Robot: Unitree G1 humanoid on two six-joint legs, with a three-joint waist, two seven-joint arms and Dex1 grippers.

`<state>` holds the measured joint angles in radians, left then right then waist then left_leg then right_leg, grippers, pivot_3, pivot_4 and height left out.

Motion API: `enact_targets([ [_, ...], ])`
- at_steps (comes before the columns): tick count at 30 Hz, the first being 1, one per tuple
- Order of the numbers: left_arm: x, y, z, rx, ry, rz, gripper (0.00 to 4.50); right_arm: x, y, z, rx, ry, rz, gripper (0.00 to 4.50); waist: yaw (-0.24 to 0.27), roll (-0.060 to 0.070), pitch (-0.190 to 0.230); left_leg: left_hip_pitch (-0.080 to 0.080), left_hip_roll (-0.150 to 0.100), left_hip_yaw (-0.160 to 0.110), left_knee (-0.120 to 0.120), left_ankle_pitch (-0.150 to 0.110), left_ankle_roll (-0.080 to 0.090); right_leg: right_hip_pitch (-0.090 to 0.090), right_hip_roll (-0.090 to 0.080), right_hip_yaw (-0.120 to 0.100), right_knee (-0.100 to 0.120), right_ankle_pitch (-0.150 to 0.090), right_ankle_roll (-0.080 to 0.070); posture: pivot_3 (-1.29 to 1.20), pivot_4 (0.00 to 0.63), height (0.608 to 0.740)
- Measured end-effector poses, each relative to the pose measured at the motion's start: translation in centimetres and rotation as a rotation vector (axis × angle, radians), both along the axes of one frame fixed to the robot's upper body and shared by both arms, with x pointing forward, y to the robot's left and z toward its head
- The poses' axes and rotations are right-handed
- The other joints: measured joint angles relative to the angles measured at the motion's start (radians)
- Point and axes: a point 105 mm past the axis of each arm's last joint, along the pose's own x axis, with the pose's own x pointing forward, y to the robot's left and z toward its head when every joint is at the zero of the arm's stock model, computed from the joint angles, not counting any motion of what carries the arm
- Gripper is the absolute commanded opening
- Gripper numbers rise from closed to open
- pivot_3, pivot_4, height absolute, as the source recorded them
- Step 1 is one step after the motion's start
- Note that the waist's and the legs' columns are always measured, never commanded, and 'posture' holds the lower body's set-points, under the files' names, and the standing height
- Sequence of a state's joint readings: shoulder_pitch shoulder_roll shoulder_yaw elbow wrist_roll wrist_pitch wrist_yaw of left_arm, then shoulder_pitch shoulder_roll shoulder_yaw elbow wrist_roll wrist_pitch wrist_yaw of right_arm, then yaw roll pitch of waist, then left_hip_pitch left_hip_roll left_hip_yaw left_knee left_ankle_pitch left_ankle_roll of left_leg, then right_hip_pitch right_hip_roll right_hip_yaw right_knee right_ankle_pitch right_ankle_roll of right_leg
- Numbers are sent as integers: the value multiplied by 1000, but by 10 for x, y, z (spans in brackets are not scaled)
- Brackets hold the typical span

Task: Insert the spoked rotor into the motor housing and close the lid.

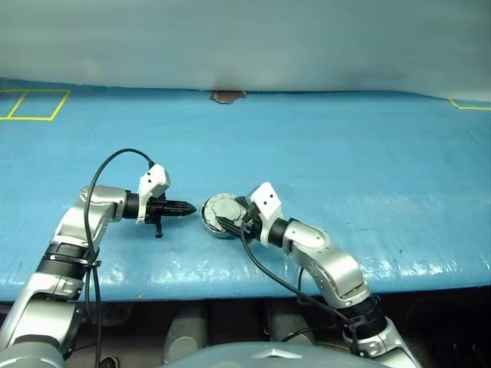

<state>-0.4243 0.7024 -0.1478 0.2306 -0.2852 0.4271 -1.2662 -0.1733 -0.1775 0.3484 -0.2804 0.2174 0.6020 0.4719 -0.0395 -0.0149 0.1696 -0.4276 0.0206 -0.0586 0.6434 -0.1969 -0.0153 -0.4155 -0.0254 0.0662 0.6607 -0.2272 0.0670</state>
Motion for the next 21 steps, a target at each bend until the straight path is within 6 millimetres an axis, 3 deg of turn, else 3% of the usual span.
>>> enact_targets([
  [21, 0, -4, -1, -11, 0, -5, 0, 4, 8, 5, -45, 18, -27, 3033, -2, 0, 0, 0, 0, 0, 0, 0, 0, 0, 0, 0, 0, 0, 0, 0, 150, 740],
])
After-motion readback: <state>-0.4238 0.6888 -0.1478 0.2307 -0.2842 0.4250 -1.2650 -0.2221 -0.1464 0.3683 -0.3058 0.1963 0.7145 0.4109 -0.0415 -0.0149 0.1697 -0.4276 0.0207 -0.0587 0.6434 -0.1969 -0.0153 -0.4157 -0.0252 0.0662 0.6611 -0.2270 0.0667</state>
